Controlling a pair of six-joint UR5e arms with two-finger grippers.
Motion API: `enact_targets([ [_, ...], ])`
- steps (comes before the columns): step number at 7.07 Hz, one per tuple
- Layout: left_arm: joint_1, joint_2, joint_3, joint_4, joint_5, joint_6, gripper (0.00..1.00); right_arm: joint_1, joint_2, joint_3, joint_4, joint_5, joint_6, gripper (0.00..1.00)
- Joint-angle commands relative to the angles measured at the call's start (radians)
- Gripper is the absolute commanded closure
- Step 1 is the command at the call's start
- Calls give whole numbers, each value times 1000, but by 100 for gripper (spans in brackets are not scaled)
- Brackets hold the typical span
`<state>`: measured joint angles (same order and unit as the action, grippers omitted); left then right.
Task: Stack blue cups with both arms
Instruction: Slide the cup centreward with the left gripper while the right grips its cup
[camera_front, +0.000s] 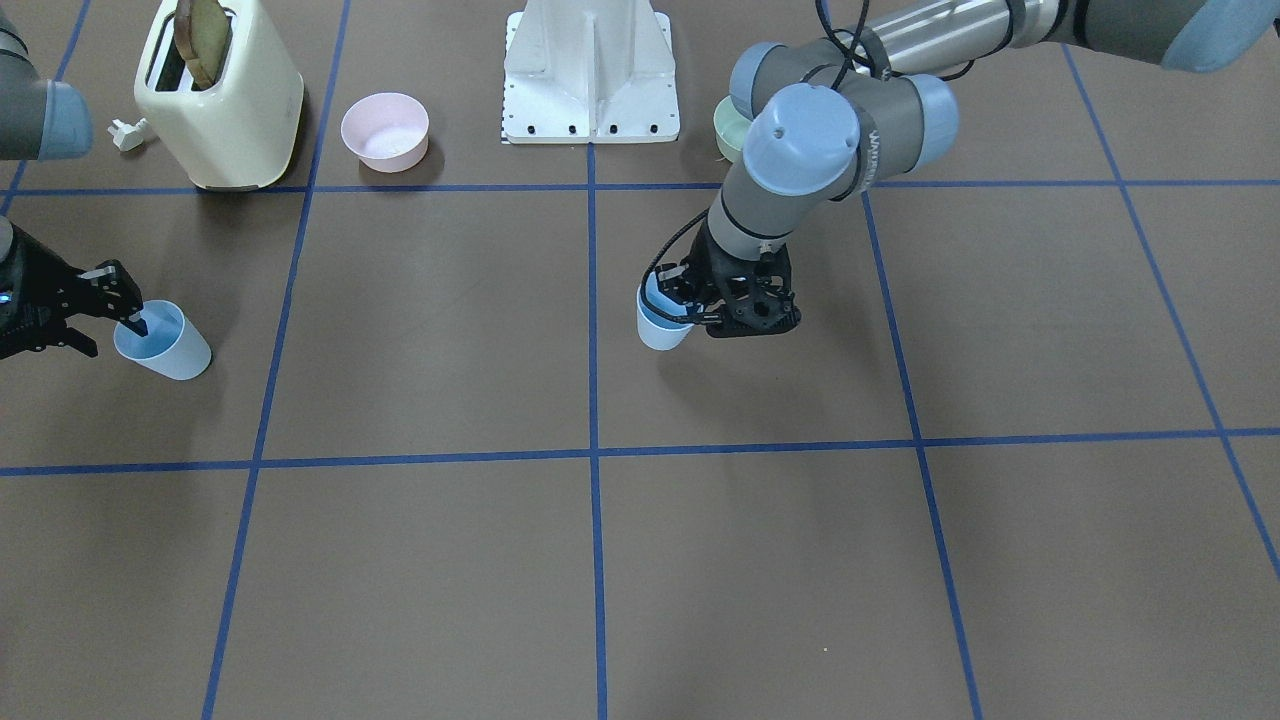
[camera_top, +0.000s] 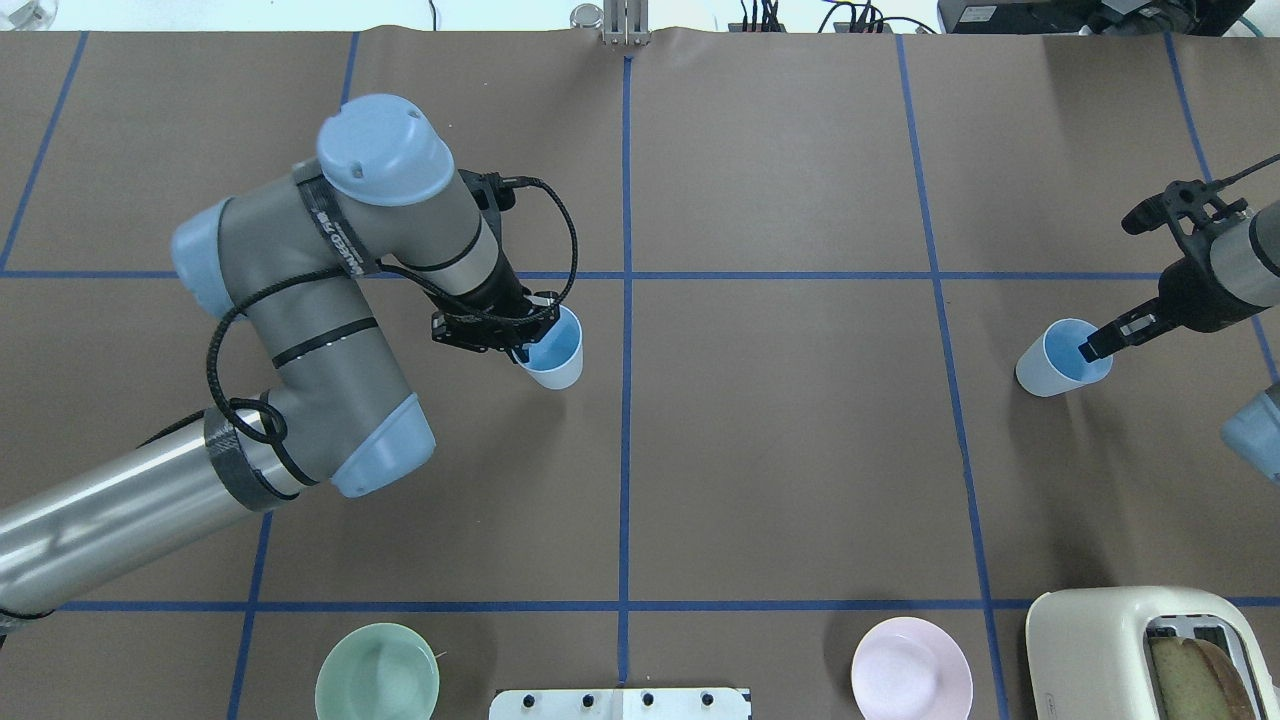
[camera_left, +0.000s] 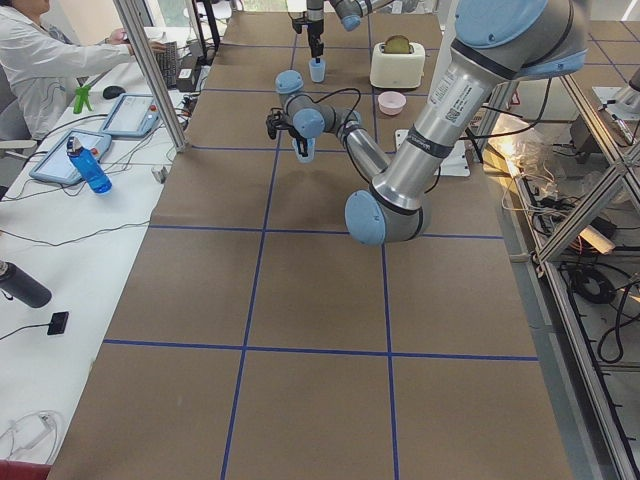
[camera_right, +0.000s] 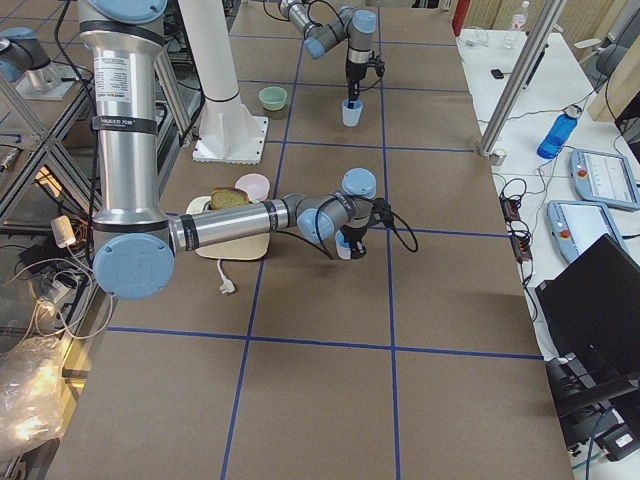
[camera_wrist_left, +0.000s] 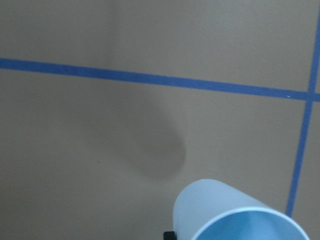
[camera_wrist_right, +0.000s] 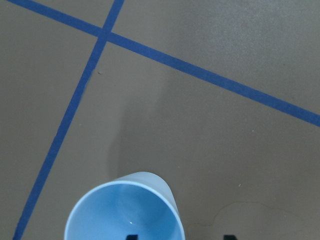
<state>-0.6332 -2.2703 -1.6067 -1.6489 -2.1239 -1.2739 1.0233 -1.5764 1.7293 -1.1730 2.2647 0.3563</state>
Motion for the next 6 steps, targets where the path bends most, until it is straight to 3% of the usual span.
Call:
enact_targets([
  [1,30,-28,33,-5,27,-31,100,-3,-1,0,-1,-1,0,73],
  [6,67,-104,114,-17,30,-76,100,1,21,1,-34,-2,1,100],
])
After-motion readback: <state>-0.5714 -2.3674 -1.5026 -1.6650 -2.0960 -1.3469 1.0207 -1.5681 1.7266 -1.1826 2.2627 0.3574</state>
